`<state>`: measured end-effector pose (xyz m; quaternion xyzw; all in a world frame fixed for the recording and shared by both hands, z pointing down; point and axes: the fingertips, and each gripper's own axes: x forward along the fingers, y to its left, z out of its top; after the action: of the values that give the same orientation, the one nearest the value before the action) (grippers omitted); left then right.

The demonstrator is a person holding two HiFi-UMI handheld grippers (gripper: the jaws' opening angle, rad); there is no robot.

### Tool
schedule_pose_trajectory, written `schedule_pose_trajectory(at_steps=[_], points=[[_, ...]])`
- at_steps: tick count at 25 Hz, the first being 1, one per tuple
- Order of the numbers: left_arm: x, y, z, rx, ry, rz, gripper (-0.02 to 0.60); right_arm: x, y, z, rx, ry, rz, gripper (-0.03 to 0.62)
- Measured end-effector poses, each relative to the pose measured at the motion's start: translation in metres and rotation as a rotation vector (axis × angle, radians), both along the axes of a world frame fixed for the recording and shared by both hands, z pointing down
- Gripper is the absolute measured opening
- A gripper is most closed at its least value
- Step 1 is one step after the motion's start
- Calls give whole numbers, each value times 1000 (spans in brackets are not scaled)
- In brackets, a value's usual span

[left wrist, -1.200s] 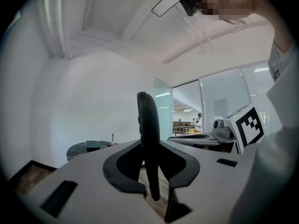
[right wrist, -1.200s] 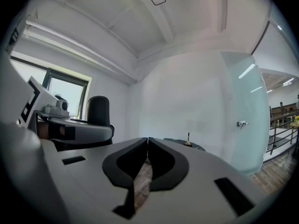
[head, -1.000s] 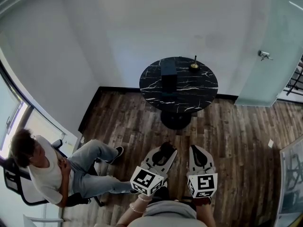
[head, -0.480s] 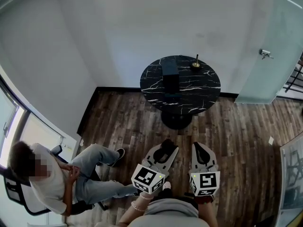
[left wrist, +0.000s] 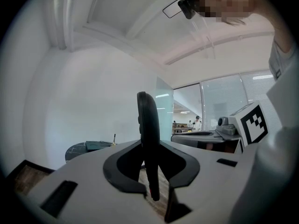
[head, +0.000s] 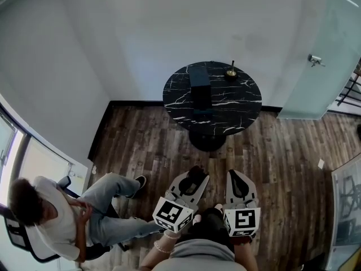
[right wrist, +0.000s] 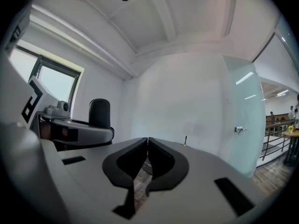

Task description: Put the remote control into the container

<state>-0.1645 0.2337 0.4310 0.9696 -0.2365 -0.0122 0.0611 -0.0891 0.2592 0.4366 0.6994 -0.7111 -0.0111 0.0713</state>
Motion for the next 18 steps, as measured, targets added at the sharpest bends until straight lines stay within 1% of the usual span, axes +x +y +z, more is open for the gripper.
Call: schedule_pose_trajectory(at_steps=[3,9,18], points=[[8,-9,0,0,-6,2,74,6,-11,0,-2,18,-4,14],[39,-43,-6,13,0,-2,74,29,-49,-1,-6,9,-30,14],[85,-100,-15,28,-9,-74,74,75,-114,-10,9,-4,-105,14]])
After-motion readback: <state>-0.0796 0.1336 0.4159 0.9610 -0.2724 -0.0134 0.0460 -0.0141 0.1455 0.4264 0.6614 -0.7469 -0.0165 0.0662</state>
